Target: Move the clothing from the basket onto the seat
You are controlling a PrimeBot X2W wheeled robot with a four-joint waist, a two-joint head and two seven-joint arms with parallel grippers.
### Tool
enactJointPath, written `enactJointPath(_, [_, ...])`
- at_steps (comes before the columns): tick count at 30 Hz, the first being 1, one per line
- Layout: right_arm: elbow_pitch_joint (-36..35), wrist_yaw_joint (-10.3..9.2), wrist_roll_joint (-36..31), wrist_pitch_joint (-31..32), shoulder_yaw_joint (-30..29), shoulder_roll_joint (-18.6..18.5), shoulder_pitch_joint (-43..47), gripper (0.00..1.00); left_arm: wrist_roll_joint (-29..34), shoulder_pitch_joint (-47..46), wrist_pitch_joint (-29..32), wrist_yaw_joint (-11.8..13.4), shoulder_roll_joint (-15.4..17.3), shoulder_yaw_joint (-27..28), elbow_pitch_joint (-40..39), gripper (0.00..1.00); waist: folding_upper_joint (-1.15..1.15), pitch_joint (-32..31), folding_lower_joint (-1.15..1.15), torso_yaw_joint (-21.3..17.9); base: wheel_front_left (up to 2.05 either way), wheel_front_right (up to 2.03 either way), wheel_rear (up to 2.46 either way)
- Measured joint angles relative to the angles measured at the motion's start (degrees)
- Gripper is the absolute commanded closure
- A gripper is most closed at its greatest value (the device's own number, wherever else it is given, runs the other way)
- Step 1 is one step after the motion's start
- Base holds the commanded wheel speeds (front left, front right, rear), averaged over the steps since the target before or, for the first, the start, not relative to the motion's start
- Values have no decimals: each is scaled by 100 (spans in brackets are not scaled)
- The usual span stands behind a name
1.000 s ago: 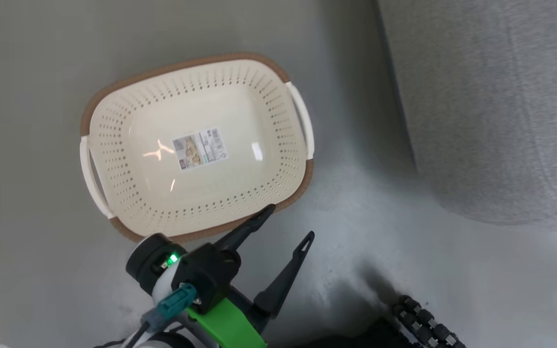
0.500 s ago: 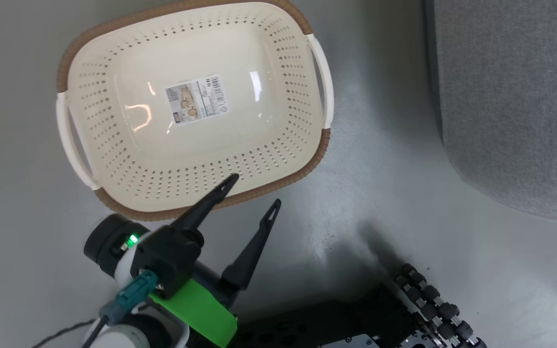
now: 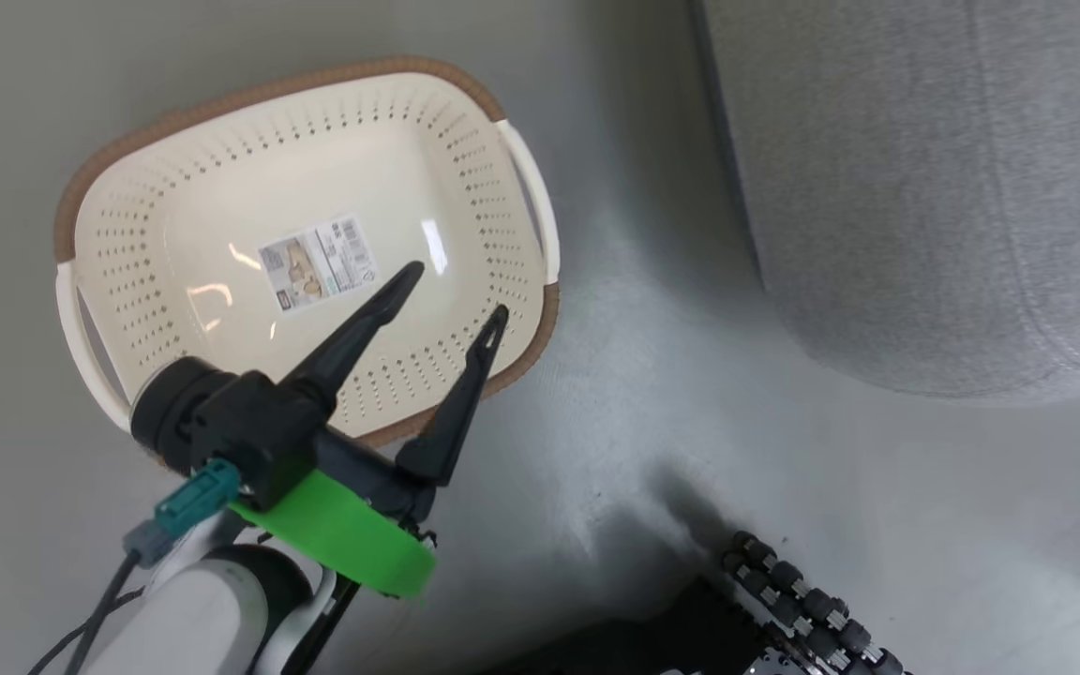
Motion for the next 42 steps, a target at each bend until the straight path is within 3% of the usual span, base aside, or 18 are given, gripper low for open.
enactJointPath(11, [-901,393,-474,0,-10,65,1305,0,-193,5,-759,91,-229,600,661,0,0,-901,-1,-214,0,0,0])
enactJointPath(16, [-1193,511,-605,0,121,403,1961,0,-322,30,-1139,136,-283,864,957,0,0,-1312,-1,-137,0,0,0])
enactJointPath(24, [-1401,636,-749,1,738,1047,3139,0,-464,326,-1619,183,-400,1096,1544,0,0,-1872,-1,287,0,0,0])
enactJointPath(33, [-1738,684,-1303,1,1283,1094,4075,0,-792,675,-1751,180,-630,1277,2169,0,0,-2529,-1,898,0,0,0])
enactJointPath(42, [-1763,684,-1450,1,1717,1263,4874,0,-791,1228,-1798,181,-526,1491,2573,0,0,-3329,-1,1318,0,0,0])
